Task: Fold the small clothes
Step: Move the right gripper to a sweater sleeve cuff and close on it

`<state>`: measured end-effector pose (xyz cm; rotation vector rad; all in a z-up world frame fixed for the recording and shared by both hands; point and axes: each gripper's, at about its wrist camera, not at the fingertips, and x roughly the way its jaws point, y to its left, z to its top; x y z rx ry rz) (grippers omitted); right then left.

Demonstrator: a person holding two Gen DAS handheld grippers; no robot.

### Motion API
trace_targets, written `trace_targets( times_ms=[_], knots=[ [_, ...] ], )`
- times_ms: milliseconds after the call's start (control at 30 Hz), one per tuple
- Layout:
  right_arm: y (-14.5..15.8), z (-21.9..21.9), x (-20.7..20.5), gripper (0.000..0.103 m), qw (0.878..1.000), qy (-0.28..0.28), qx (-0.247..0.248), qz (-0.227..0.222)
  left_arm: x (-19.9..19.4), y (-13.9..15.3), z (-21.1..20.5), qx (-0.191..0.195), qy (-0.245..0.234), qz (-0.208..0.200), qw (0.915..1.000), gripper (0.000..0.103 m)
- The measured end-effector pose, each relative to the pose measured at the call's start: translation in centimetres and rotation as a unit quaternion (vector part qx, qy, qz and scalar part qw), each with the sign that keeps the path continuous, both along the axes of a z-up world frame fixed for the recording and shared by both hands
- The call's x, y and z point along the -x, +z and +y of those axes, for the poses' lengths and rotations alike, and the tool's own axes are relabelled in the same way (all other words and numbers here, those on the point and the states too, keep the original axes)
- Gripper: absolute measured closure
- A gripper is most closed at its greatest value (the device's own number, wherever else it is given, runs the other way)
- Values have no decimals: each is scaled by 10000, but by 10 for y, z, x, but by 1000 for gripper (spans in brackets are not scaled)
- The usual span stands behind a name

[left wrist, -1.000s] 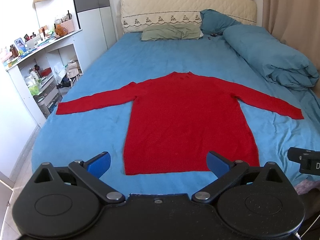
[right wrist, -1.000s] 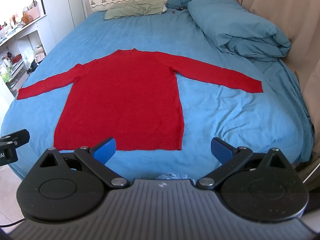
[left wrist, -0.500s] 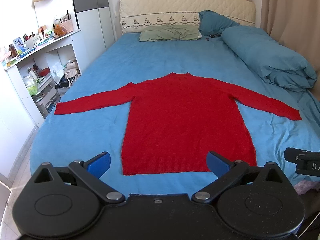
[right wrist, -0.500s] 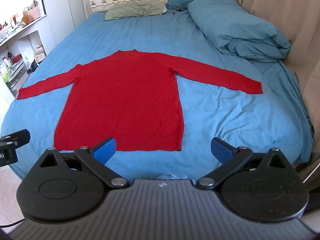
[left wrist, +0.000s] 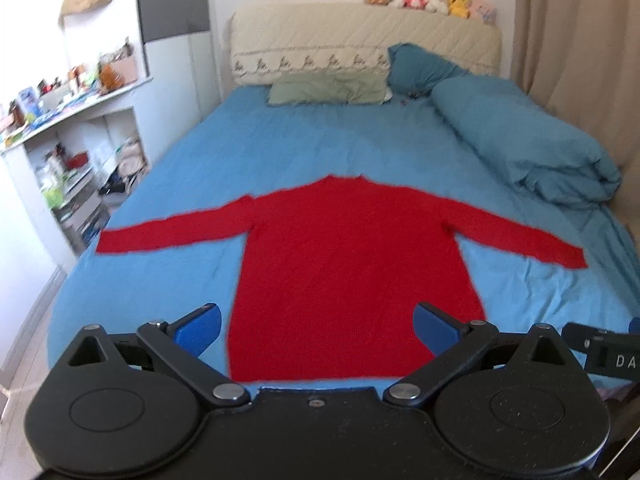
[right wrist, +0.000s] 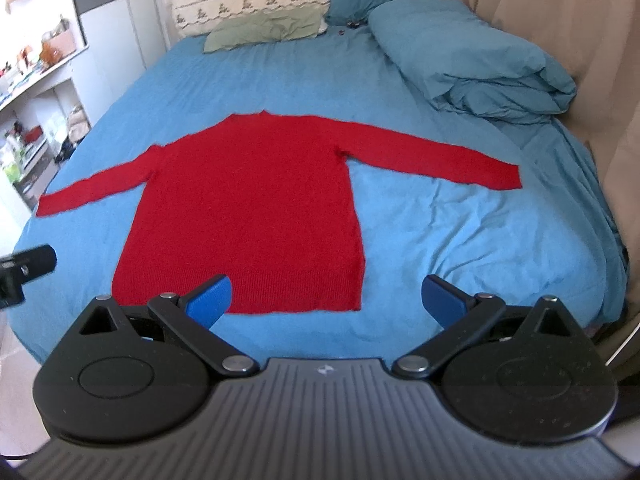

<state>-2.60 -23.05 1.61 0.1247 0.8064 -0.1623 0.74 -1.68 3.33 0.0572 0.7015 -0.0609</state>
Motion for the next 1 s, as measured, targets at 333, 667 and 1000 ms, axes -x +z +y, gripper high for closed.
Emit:
trace_targets(
  times_ms=[333, 667, 1000],
  knots=[
    [-5, -75, -67, 0, 9946, -1011, 33, -230, -107, -5, -49, 28, -588, -62, 9982, 0],
    [-106, -165, -180, 0, 9712, -2354, -150, -333, -266, -94, -114, 176, -1202, 328, 9921, 0],
    [-222, -244, -286, 0, 9417, -3302, -549, -335, -357, -171, -156, -46, -1191, 1185, 9858, 0]
  ],
)
